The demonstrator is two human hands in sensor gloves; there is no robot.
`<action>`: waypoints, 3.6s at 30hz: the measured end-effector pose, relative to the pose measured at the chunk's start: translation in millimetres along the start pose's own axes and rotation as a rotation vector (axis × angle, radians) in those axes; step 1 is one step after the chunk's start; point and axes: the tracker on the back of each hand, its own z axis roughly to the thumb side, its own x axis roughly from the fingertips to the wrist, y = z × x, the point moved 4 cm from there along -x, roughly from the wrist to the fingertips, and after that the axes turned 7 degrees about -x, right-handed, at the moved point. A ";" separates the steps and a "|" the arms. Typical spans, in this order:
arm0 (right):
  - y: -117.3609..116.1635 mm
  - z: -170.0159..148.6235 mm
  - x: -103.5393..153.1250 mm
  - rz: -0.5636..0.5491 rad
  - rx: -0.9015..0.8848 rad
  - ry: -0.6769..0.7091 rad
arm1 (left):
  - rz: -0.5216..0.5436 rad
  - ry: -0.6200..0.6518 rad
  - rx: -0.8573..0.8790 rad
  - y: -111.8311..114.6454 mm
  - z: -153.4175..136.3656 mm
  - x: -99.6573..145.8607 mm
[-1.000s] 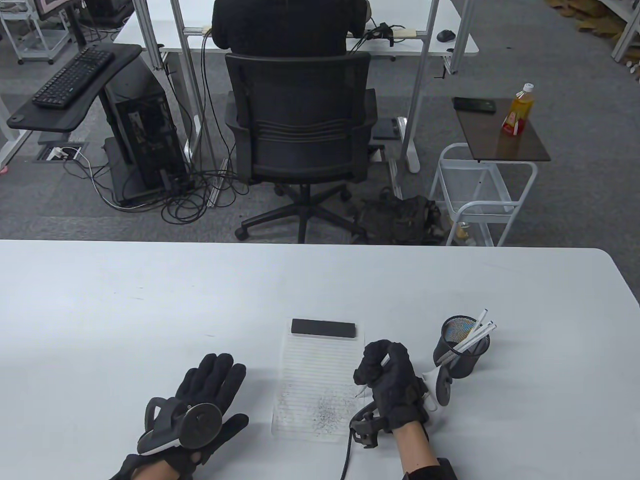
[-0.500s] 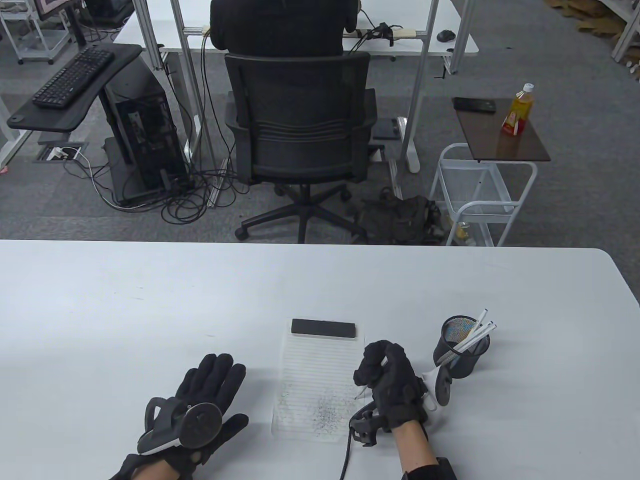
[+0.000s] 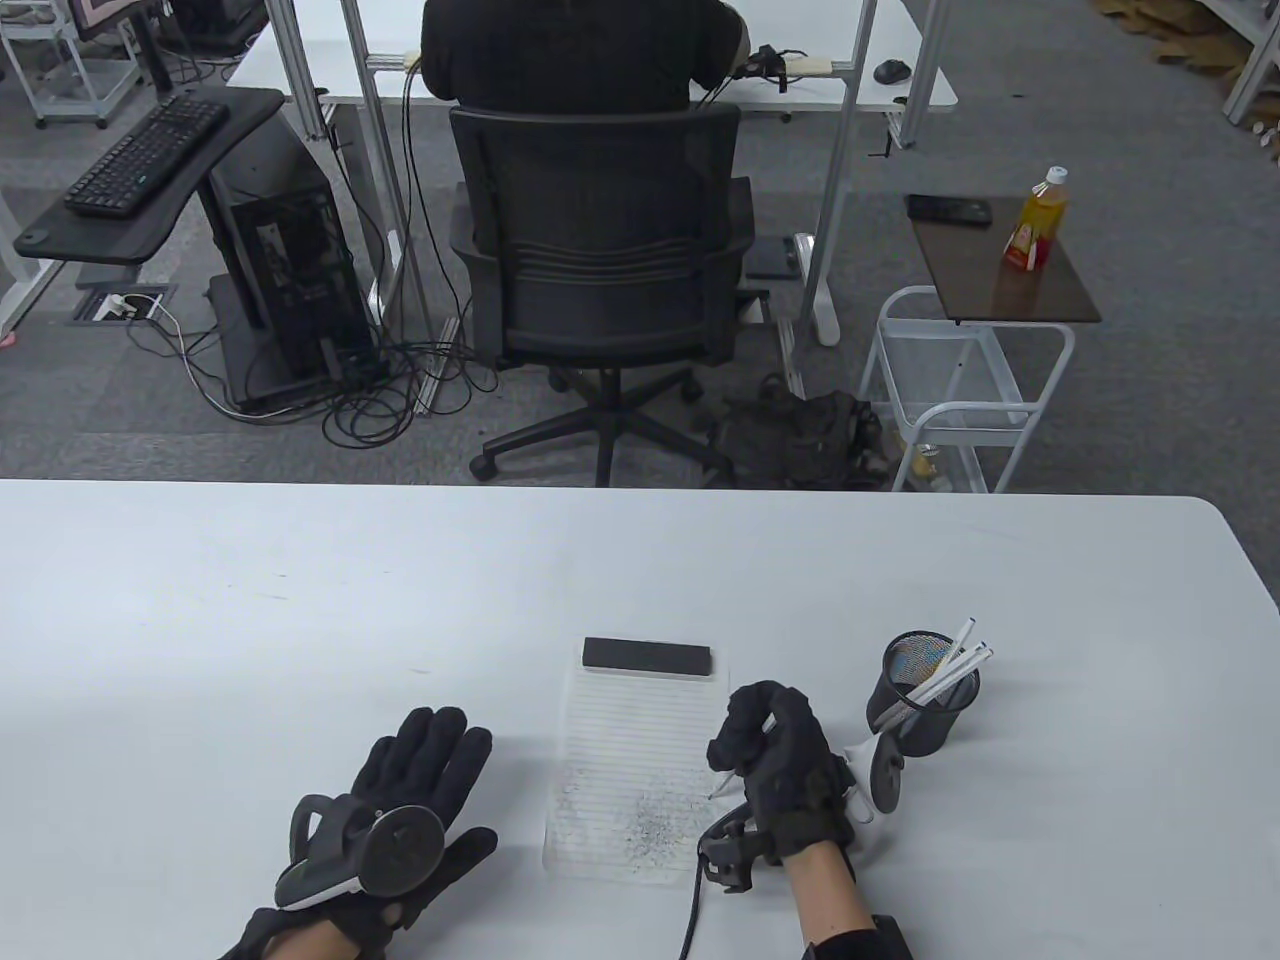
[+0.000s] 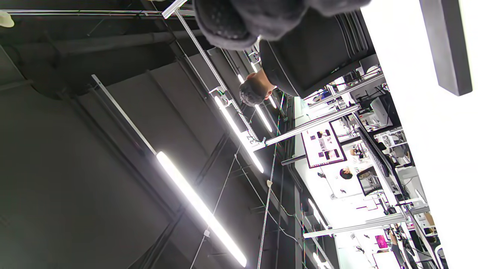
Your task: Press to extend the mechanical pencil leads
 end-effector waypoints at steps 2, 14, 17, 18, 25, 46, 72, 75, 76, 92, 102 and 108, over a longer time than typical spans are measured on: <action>0.4 -0.1 0.2 -0.002 0.000 0.001 | -0.002 -0.001 0.002 0.3 -0.1 0.1; -0.4 -3.7 1.3 -0.006 0.002 -0.009 | 0.001 -0.003 0.004 0.4 -1.0 0.0; -2.1 -2.0 0.9 0.001 -0.012 -0.003 | 0.000 -0.003 0.001 0.2 -0.9 0.1; -3.3 -0.7 0.7 0.004 -0.017 0.001 | 0.000 -0.003 0.003 0.1 -1.1 0.0; -25.0 17.7 -2.5 0.151 0.084 -0.058 | 0.000 -0.006 0.003 -0.3 -1.8 0.1; -20.8 30.6 -16.4 0.027 1.491 -0.585 | -0.006 -0.001 -0.010 -0.3 -1.3 -0.3; -35.1 -10.0 -27.7 0.020 1.973 -0.589 | -0.022 0.004 -0.012 0.8 0.2 -0.9; -35.3 -10.0 -27.5 0.022 1.976 -0.580 | -0.020 0.004 -0.010 0.6 0.1 -1.1; -35.6 -9.8 -27.5 0.022 1.977 -0.575 | -0.021 0.003 -0.011 0.9 0.0 -1.2; -35.4 -8.9 -24.9 0.018 2.019 -0.547 | -0.025 0.003 -0.012 1.2 0.8 -1.4; -55.3 94.3 -30.7 -0.175 1.794 -0.297 | -0.024 -0.002 -0.009 1.0 -0.6 -1.3; -8.5 182.4 -50.0 -0.434 1.754 -0.223 | -0.014 -0.013 -0.012 -0.7 -3.7 -0.6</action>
